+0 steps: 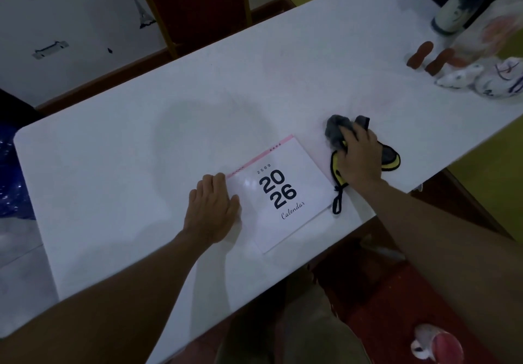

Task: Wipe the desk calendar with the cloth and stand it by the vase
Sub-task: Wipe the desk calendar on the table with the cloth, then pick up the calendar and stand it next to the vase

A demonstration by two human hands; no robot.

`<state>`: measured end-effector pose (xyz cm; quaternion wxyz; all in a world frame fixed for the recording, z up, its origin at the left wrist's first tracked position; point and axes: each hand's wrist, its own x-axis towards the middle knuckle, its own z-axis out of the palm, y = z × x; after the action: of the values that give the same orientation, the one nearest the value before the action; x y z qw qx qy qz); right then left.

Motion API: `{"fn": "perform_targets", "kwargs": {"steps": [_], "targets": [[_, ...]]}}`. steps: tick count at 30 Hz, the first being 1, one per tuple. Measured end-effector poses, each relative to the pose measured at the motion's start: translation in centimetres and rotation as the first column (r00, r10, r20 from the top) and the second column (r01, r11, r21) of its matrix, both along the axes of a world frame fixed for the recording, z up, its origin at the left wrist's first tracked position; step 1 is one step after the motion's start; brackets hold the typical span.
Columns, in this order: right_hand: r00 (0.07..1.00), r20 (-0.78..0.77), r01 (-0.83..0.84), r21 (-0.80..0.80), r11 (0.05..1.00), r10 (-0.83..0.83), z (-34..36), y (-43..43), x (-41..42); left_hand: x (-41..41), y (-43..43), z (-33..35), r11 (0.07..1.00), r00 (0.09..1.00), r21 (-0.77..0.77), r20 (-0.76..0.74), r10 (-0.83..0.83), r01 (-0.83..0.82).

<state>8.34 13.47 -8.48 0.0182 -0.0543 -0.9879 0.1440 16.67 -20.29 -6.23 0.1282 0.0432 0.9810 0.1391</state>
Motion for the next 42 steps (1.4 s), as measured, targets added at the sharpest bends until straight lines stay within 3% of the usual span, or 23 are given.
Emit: {"fn": "perform_targets", "kwargs": {"steps": [6,9,11,13,16,21,24,30,34,42], "targets": [[0.997,0.06,0.043,0.009,0.999,-0.044,0.8,-0.4,0.4,0.3,0.3,0.2,0.998,1.0,0.067,0.0,0.021,-0.021],[0.985,-0.123,0.107,-0.085,0.991,-0.117,2.3,-2.2,2.3,-0.1,0.9,0.2,0.992,0.998,0.116,0.015,0.053,-0.054],[0.977,-0.202,0.032,-0.153,0.988,-0.063,3.1,-3.7,4.0,-0.4,1.4,0.4,0.986,0.997,0.147,0.022,0.071,-0.073],[0.992,-0.126,-0.045,-0.176,0.983,0.023,3.1,-5.1,5.6,-0.3,1.7,0.7,0.976,0.995,0.194,0.01,0.097,-0.097],[0.992,0.129,0.02,-0.156,0.988,0.0,2.6,-6.6,7.3,0.1,2.1,1.1,0.928,0.972,0.289,0.062,0.227,-0.236],[0.94,0.326,0.189,-0.266,0.945,-0.097,3.2,-7.6,6.9,-0.9,2.6,2.1,0.886,0.876,0.154,0.294,0.382,-0.438],[0.928,0.355,0.241,-0.346,0.907,-0.111,4.0,-7.4,6.5,-1.9,2.7,2.5,0.804,0.786,0.193,0.426,0.448,-0.563],[0.927,0.366,0.235,-0.405,0.884,-0.078,5.1,-7.2,6.4,-2.6,2.9,3.4,0.543,0.631,0.361,0.614,0.473,-0.758],[0.956,0.288,0.193,-0.482,0.855,-0.053,6.8,-7.7,5.4,-3.5,2.6,4.7,0.492,0.661,0.443,0.539,0.522,-0.749],[0.997,0.019,0.065,-0.696,0.715,-0.072,9.8,-8.9,2.4,-6.5,1.7,8.9,0.549,0.799,0.618,0.234,0.554,-0.562]]}}
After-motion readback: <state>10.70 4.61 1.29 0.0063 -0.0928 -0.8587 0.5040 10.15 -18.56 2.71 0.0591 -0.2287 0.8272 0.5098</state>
